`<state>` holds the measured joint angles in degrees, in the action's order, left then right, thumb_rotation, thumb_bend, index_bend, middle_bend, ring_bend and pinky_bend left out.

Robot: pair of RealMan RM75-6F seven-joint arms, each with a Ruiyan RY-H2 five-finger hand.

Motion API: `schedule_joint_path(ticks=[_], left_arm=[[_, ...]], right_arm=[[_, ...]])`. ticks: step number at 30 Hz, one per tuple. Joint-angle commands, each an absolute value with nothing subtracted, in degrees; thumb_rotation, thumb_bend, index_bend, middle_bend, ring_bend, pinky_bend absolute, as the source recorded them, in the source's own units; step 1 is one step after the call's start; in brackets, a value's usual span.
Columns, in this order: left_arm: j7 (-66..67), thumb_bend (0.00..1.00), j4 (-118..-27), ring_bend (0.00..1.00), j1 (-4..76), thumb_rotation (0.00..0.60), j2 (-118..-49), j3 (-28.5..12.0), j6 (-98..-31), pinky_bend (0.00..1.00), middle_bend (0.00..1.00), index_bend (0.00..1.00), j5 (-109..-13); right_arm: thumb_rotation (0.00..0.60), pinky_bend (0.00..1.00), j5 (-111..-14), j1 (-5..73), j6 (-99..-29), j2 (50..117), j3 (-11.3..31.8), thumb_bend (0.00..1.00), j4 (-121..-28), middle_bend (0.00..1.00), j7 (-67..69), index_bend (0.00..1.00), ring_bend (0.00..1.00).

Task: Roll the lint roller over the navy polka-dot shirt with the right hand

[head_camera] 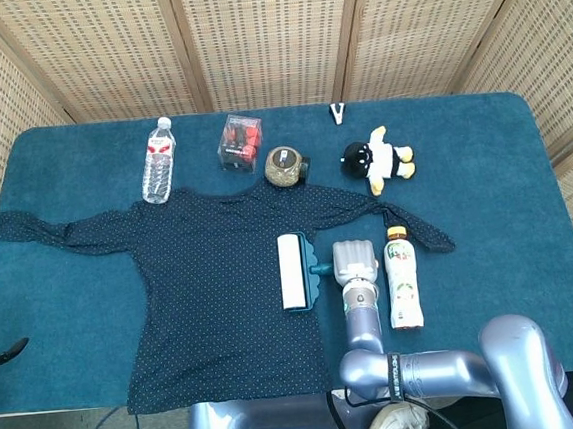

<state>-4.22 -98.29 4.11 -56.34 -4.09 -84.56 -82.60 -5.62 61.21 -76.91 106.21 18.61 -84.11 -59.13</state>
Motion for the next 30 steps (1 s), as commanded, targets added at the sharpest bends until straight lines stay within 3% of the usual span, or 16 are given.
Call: schedule_joint_path(ticks=[1,12,14,19,21,30], left_arm=[[-4.17,0.0,-98.31,0.0,4.14,0.6,-56.33,-4.1,-84.53,0.0,0.0,0.0,-82.56],[-3.89,0.0,-98.18,0.0,4.37,0.6,-56.49,-4.14,-84.07,0.0,0.0,0.0,-82.11],[-3.79,0.0,-98.17,0.0,4.45,0.6,-56.52,-4.17,-83.95,0.0,0.0,0.0,-82.0],[-3.59,0.0,-98.25,0.0,4.56,0.6,-56.55,-4.17,-83.75,0.0,0.0,0.0,-81.83],[-3.64,0.0,-98.23,0.0,4.58,0.6,-56.53,-4.17,-83.69,0.0,0.0,0.0,-81.8],[-4.17,0.0,-98.13,0.0,4.71,0.6,-56.34,-4.12,-83.44,0.0,0.0,0.0,-81.83]], right_arm=[[0.6,1.0,-5.57,60.9,-76.74,107.05,19.16,0.42,-83.06,1.0,-59.69,0.41,1.0],[0.6,1.0,-6.16,59.61,-75.12,109.3,19.92,0.44,-78.74,1.0,-61.13,0.43,1.0],[0.6,1.0,-6.61,59.32,-74.8,109.47,20.02,0.49,-78.31,1.0,-61.17,0.47,1.0],[0.6,1.0,-8.43,58.56,-73.98,109.62,19.91,0.82,-77.72,1.0,-60.97,0.67,1.0],[0.6,1.0,-9.43,58.13,-73.75,109.27,20.11,0.88,-78.3,1.0,-60.55,0.71,1.0],[0.6,1.0,-13.18,58.2,-73.86,105.21,21.5,0.9,-83.99,1.0,-61.74,0.72,1.0]])
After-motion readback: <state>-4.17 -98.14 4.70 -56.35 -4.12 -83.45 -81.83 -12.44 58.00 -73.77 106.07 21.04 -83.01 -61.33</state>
